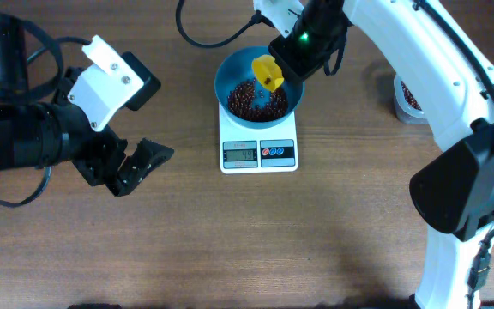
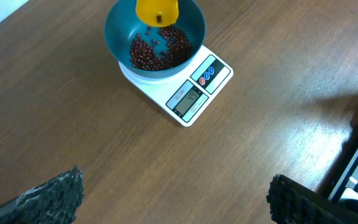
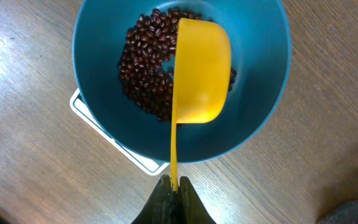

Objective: Scoop item into bowl and weigh 50g on scale
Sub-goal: 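Shake the scoop over the bowl to empty remaining beans, then lift, then carry the empty yellow scoop right, past the bean tub, toward the table edge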

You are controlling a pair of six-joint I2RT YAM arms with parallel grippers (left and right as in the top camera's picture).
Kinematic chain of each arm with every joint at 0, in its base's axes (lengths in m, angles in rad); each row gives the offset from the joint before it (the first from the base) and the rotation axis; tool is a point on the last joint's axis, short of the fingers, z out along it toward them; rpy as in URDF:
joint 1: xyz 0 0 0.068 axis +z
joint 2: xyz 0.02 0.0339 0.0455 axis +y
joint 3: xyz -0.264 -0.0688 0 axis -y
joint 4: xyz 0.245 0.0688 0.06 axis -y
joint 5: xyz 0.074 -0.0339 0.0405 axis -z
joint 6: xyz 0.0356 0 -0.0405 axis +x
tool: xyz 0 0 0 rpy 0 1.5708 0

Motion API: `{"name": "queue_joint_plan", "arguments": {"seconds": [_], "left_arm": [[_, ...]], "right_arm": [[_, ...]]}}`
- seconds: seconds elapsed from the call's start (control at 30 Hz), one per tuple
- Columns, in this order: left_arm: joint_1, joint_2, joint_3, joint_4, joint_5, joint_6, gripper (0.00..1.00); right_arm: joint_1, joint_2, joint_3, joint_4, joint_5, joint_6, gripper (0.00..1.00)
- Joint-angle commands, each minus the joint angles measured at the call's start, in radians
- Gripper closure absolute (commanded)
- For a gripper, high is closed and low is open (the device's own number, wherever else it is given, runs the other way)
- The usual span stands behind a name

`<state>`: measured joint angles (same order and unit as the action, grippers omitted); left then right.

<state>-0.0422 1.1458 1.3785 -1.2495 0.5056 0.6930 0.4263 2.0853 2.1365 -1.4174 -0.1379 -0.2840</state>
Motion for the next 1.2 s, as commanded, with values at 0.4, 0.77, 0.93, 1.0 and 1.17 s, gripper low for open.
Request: {"name": "queue_joint_plan", "arguments": {"seconds": [0.4, 0.77, 0.93, 1.0, 1.17], "left_arm": [[-0.001, 0.0, 0.009, -0.002, 0.017, 0.019, 0.01], [-0.001, 0.0, 0.009, -0.002, 0.017, 0.019, 0.01], [-0.001, 0.0, 0.009, -0.002, 0.017, 0.019, 0.01], [-0.001, 0.0, 0.009, -0.002, 0.017, 0.02, 0.01], [-0.001, 0.0, 0.009, -0.002, 0.017, 0.02, 0.01]], "right_arm": [[0.015, -0.043, 0.023, -0.003, 0.035, 0.012, 0.96], [0.022, -0.043, 0.023, -0.006, -0.136, 0.001, 0.96], [-0.064, -0.043, 0.023, -0.006, -0.34, 0.0, 0.96], [-0.111, -0.043, 0.023, -0.006, -0.388, 0.001, 0.96], [-0.208, -0.043, 0.023, -0.005, -0.547, -0.018, 0.96]]}}
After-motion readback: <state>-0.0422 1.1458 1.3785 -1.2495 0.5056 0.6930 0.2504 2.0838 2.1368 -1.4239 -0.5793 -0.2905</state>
